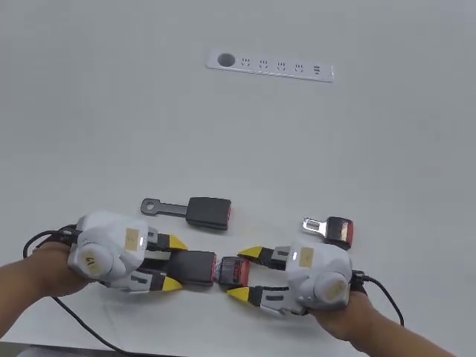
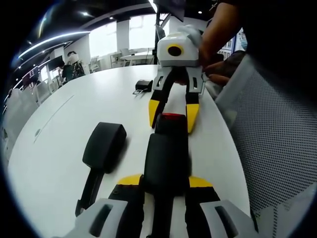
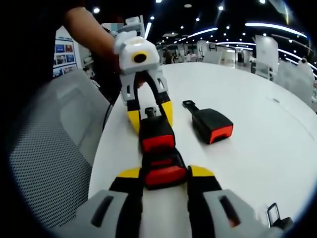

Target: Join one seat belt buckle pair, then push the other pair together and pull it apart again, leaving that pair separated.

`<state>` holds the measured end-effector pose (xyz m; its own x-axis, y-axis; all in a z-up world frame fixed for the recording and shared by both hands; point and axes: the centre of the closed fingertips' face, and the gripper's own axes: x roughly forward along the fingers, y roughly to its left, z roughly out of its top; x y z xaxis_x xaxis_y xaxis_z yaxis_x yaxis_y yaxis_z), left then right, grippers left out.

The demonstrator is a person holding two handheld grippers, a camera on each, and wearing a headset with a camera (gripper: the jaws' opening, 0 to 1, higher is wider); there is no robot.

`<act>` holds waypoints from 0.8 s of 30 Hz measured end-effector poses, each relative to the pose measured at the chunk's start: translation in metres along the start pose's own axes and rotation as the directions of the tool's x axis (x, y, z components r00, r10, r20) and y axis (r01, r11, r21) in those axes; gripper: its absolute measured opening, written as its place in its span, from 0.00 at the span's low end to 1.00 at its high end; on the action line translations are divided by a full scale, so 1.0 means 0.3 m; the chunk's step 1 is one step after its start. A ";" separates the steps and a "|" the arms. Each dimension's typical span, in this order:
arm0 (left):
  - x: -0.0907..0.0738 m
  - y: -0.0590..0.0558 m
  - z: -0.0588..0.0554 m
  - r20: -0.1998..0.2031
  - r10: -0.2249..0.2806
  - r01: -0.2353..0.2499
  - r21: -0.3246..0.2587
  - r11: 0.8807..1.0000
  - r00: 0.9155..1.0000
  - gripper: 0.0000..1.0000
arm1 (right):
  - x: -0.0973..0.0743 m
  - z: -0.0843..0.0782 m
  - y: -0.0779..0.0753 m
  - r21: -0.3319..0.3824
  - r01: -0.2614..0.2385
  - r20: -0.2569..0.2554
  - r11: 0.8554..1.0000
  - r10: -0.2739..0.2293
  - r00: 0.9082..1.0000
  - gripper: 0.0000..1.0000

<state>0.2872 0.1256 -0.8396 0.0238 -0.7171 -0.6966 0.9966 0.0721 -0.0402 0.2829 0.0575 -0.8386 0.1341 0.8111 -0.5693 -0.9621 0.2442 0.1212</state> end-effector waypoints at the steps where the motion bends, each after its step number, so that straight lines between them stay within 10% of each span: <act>1: 0.000 0.000 0.000 0.000 0.000 0.000 0.004 1.000 1.000 0.32 | 0.000 -0.001 0.000 0.000 -0.001 0.000 1.000 0.001 1.000 0.34; 14: 0.002 -0.001 0.002 -0.009 -0.001 0.001 0.006 1.000 1.000 0.32 | 0.001 -0.003 0.001 -0.032 0.011 -0.011 0.999 -0.011 1.000 0.34; 24: 0.014 -0.002 0.011 -0.104 -0.020 0.025 0.044 0.999 0.994 0.34 | 0.001 0.005 -0.001 -0.006 0.027 -0.014 1.000 -0.027 1.000 0.38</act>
<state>0.2870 0.1203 -0.8402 -0.0048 -0.6423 -0.7664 0.9994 0.0239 -0.0263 0.2837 0.0585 -0.8377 0.1565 0.7966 -0.5839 -0.9595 0.2628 0.1014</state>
